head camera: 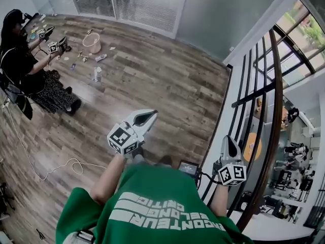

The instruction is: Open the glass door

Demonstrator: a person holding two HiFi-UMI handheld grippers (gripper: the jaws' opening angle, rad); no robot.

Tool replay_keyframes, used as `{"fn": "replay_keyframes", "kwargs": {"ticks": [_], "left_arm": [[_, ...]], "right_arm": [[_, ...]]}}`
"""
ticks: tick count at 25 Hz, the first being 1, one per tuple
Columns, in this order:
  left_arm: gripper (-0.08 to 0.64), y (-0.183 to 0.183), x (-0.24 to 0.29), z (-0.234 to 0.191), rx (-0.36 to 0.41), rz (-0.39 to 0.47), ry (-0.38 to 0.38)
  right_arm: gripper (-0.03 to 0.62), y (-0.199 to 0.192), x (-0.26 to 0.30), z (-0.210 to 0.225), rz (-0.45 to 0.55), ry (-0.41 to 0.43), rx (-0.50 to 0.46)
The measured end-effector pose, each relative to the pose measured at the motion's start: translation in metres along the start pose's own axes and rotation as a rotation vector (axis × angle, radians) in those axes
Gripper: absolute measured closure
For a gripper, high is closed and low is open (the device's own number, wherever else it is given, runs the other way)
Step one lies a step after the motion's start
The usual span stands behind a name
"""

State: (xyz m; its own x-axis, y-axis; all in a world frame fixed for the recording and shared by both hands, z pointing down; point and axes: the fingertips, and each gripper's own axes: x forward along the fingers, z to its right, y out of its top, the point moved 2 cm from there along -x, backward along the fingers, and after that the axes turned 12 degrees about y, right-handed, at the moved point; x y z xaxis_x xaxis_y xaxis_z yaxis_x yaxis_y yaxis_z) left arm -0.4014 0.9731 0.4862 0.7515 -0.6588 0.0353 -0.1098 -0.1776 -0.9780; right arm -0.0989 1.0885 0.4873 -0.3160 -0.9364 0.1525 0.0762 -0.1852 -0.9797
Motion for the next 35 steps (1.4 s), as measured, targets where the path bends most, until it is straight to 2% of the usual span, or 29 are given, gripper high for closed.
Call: {"fn": "replay_keyframes", "kwargs": {"ticks": [13, 19, 23, 28, 35], "left_arm": [[0.545, -0.005, -0.051, -0.107, -0.063, 0.030, 0.078], [0.545, 0.002, -0.046, -0.130, -0.053, 0.031, 0.052], [0.545, -0.001, -0.030, -0.137, -0.050, 0.008, 0.031], [0.545, -0.008, 0.008, -0.153, -0.048, -0.019, 0.030], [0.545, 0.004, 0.074, -0.185, -0.004, -0.066, 0.084]], "right_arm": [[0.598, 0.002, 0.066, -0.056, -0.037, -0.002, 0.002], [0.598, 0.008, 0.080, -0.065, -0.039, -0.029, -0.012], [0.598, 0.008, 0.094, -0.056, -0.054, -0.040, -0.011], [0.598, 0.004, 0.125, -0.026, -0.076, -0.040, -0.030], [0.598, 0.015, 0.191, 0.042, -0.065, -0.008, -0.036]]}}
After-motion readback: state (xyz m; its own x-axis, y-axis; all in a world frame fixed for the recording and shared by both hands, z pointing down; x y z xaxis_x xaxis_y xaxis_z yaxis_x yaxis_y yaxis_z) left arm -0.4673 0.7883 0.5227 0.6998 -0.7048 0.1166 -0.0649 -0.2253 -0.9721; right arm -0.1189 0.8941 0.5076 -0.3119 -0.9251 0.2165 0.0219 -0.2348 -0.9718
